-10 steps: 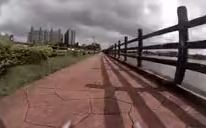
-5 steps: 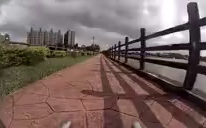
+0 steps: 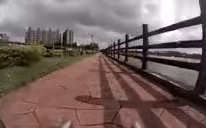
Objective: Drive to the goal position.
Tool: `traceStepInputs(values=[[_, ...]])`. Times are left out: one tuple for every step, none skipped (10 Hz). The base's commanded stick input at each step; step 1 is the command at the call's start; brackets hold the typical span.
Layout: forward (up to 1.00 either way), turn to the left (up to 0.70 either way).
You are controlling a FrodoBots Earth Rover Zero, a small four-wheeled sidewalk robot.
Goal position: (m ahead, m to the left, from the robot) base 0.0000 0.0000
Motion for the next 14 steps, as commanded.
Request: traceStepInputs(values=[[0.5,0.0],[0.5,0.0],[0.5,0.0],[0.5,0.0],[0.5,0.0],[0.5,0.0],[0.5,0.0],[0.5,0.0],[0.5,0.02],[0.5,0.06],[0.5,0.03],[0.5,0.0],[0.5,0.0],[0.5,0.0]])
